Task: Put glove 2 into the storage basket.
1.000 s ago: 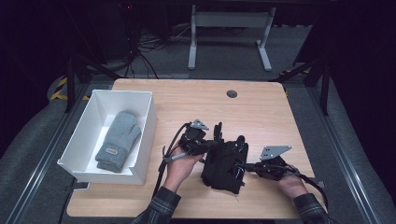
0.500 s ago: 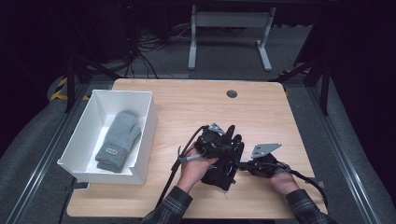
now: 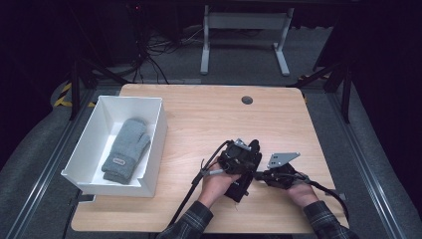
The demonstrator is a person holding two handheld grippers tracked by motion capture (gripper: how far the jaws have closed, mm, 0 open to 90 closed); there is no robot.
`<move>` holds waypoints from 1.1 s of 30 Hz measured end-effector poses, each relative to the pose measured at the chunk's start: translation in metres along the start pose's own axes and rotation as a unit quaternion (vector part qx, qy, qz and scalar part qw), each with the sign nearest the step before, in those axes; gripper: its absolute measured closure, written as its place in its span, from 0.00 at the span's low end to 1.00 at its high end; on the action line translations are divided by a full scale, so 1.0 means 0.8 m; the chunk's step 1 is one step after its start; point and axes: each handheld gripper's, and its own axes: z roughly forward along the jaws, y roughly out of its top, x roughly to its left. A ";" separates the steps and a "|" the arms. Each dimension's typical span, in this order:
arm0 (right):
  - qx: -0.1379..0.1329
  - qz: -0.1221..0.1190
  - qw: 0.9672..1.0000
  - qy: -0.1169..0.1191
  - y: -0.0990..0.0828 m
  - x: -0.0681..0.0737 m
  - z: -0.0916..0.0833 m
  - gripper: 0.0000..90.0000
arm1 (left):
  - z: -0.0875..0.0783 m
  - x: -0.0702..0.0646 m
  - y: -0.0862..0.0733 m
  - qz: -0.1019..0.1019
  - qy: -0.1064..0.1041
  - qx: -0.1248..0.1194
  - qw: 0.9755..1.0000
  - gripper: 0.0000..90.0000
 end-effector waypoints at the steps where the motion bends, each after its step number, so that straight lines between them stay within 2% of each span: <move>1: -0.006 0.004 1.000 -0.005 -0.001 -0.003 -0.004 0.99 | -0.002 -0.001 0.000 0.001 -0.004 -0.003 1.000 0.95; 7: -0.026 0.033 0.998 -0.036 -0.011 -0.021 -0.028 0.91 | -0.002 -0.007 -0.001 0.003 -0.026 -0.011 1.000 0.93; 10: -0.029 0.042 0.997 -0.053 -0.017 -0.029 -0.036 0.82 | 0.000 -0.012 -0.002 0.007 -0.034 -0.008 0.999 0.89; 13: -0.021 0.048 0.996 -0.066 -0.024 -0.035 -0.038 0.78 | 0.004 -0.015 -0.007 0.008 -0.036 0.006 0.999 0.98; 17: -0.009 0.049 0.995 -0.081 -0.030 -0.041 -0.038 0.70 | 0.011 -0.016 -0.014 0.008 -0.030 0.025 0.999 1.00; 18: -0.010 0.048 0.995 -0.084 -0.031 -0.042 -0.038 0.66 | 0.018 -0.015 -0.020 0.007 -0.029 0.038 0.999 1.00; 21: -0.007 0.053 0.995 -0.085 -0.033 -0.044 -0.037 0.62 | 0.024 -0.015 -0.025 0.007 -0.023 0.049 0.999 1.00; 23: -0.002 0.060 0.994 -0.088 -0.035 -0.047 -0.035 0.53 | 0.026 -0.014 -0.030 0.009 -0.021 0.057 0.998 1.00; 25: 0.000 0.070 0.993 -0.092 -0.037 -0.050 -0.033 0.45 | 0.023 -0.014 -0.031 0.010 -0.017 0.062 0.998 1.00; 28: -0.001 0.080 0.992 -0.099 -0.040 -0.054 -0.033 0.39 | 0.015 -0.012 -0.034 0.014 -0.013 0.075 0.997 1.00; 33: -0.001 0.079 0.991 -0.110 -0.042 -0.056 -0.032 0.34 | 0.002 -0.007 -0.040 0.015 -0.002 0.091 0.996 1.00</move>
